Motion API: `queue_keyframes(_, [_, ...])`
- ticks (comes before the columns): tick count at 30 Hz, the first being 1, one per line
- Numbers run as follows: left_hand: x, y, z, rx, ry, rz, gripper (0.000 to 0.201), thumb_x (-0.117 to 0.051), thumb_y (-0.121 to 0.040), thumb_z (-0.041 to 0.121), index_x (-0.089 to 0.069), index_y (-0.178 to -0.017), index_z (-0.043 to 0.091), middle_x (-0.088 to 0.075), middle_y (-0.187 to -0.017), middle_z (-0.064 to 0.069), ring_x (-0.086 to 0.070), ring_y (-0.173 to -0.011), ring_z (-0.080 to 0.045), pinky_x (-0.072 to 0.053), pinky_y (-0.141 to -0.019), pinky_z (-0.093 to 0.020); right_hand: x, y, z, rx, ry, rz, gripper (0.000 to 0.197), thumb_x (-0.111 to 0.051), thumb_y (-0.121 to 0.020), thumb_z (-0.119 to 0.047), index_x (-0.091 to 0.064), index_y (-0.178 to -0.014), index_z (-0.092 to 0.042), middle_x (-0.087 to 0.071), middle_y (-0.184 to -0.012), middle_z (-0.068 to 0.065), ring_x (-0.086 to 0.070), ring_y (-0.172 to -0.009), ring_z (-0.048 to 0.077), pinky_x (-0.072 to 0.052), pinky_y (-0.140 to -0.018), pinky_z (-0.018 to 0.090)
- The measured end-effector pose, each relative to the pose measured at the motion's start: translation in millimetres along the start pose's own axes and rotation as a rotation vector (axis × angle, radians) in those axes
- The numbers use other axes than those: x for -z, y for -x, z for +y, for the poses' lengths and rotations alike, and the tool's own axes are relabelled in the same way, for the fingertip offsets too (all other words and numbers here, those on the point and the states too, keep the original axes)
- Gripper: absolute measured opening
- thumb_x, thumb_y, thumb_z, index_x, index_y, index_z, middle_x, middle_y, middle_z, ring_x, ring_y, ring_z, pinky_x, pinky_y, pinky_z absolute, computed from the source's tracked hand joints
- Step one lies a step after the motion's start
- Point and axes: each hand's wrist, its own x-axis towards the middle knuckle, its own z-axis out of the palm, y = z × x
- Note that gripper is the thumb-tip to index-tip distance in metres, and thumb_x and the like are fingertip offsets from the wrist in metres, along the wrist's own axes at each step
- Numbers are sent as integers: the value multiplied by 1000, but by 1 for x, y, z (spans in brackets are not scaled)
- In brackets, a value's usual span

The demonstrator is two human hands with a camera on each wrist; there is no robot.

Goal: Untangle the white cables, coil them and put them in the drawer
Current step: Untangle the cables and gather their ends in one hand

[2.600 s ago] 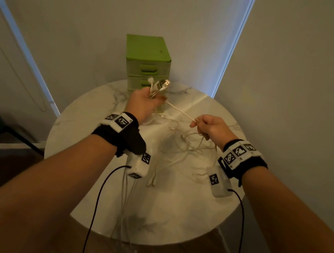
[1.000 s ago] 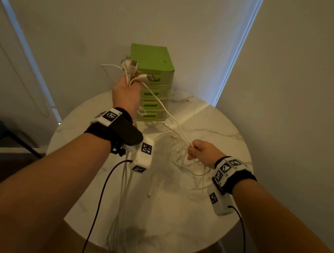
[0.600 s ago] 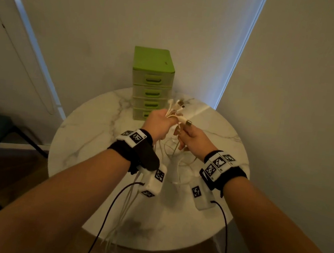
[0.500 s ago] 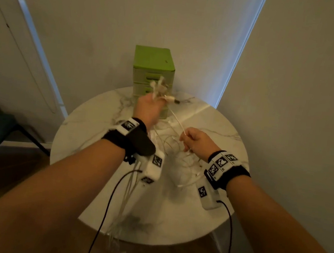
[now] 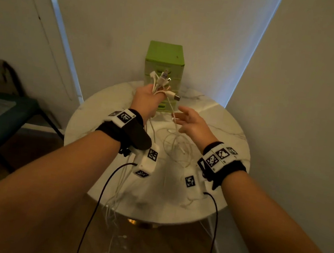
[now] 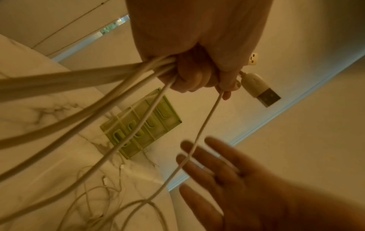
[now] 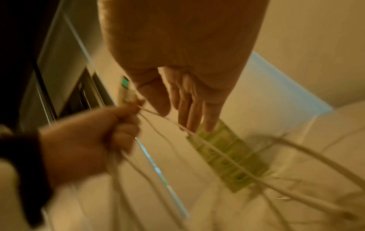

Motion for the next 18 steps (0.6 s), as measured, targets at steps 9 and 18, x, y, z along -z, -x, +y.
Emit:
queue_keyframes(9, [27, 15, 26, -62, 33, -75, 2, -60, -87, 17, -61, -88, 18, -41, -53, 6, -35, -46, -7, -28, -42, -21, -38, 13, -33, 85, -33, 48, 16, -49, -92, -6, -49, -108, -5, -58, -74, 8, -59, -63, 16, -54, -53, 21])
queue_keyframes(18, [74, 32, 28, -45, 73, -209, 17, -50, -93, 27, -58, -84, 16, -32, -56, 3, -25, -45, -11, -22, -40, -22, -82, 55, -40, 77, -229, 73, 16, -44, -94, -2, -46, -80, -11, -56, -68, 12, -61, -48, 9, -56, -51, 20])
